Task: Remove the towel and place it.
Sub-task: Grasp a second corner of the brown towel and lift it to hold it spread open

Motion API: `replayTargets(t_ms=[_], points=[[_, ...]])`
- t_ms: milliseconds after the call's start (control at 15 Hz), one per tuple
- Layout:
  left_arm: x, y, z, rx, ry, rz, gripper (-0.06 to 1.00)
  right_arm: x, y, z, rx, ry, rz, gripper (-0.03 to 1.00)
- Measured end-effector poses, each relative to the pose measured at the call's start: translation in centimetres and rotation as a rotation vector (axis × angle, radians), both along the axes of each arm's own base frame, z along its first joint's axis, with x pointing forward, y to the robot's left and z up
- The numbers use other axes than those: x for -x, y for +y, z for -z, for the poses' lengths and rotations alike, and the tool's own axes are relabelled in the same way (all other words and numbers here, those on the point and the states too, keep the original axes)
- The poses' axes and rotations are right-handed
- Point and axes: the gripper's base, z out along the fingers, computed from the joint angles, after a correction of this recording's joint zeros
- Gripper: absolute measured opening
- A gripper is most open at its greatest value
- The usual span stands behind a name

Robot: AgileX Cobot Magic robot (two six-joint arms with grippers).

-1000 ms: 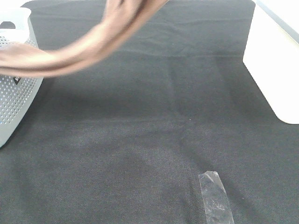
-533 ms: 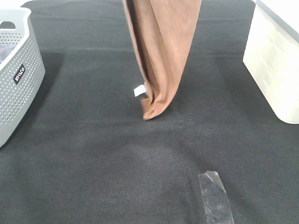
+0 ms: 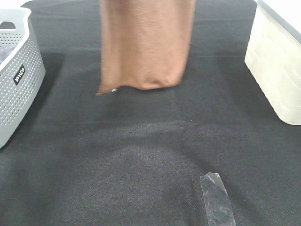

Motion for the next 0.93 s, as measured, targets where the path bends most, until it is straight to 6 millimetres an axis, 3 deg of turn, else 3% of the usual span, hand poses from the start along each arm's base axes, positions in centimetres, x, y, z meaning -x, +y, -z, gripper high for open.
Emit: replayTargets(t_ms=[267, 533, 667, 933], points=[[-1.9, 0.7, 1.5, -0.017, -0.109, -0.018, 0.0, -1.9, 0.7, 0.9, -0.048, -0.047, -0.006, 0.01], [-3.7, 2.4, 2.9, -0.086, -0.146, -0.072, 0.0, -3.3, -0.6, 1.2, -0.121, -0.066, 0.022, 0.01], [-4.6, 2.8, 4.0, -0.098, -0.164, -0.079, 0.0, -3.9, -0.4, 1.5, -0.174, -0.096, 0.009, 0.01], [-7.2, 4.2, 6.5, -0.104, -0.183, -0.105, 0.0, -6.0, 0.4, 3.5, -0.223, -0.115, -0.005, 0.01]])
